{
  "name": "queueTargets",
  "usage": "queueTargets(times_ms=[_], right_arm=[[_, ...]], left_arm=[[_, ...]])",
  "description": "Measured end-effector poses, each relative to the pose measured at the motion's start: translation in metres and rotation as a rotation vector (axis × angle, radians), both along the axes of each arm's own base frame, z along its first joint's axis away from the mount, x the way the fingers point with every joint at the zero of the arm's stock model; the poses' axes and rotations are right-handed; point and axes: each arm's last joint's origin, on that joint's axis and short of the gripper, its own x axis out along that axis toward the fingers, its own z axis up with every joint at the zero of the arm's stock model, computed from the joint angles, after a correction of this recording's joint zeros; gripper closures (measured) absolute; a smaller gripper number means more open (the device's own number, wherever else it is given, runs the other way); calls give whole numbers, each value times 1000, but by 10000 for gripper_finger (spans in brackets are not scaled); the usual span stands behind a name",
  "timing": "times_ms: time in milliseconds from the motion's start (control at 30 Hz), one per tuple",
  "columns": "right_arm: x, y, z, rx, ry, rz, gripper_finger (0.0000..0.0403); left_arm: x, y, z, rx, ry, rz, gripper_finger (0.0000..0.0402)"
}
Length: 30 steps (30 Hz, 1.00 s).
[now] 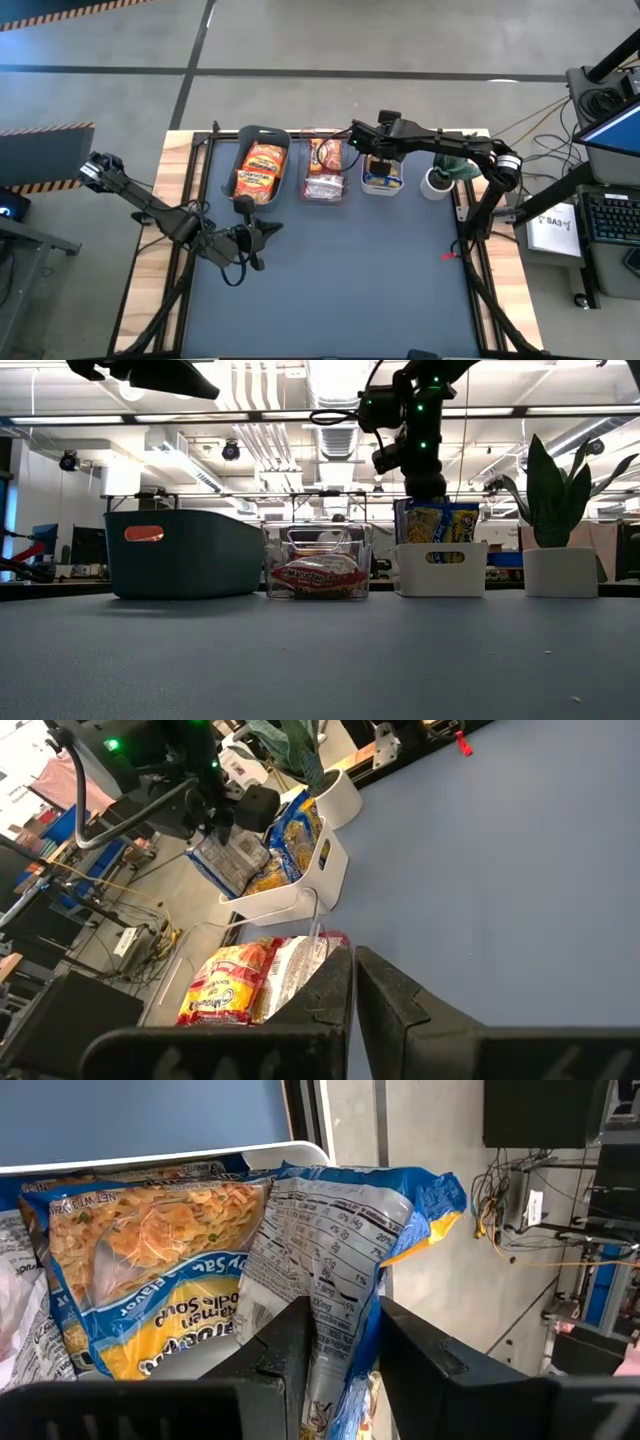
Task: Sort Maruchan noodles
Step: Put the blue noodle pack into the white bin
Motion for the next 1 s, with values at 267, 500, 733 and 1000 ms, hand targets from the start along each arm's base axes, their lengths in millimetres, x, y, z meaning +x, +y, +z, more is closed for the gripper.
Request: queueTargets(times_ms=[267, 500, 733, 1000], right_arm=[[-1, 1, 0, 22, 13, 20, 326], [1, 4, -1, 57, -22, 10, 331], [2, 7, -1, 57, -34, 4, 267], [4, 26, 6, 57, -52, 35, 225]], left_arm=[[0, 0, 0, 0, 0, 0, 402], [0, 0, 0, 0, 0, 0, 402], [0, 0, 0, -11, -5, 4, 402], [0, 0, 0, -21, -10, 8, 402]])
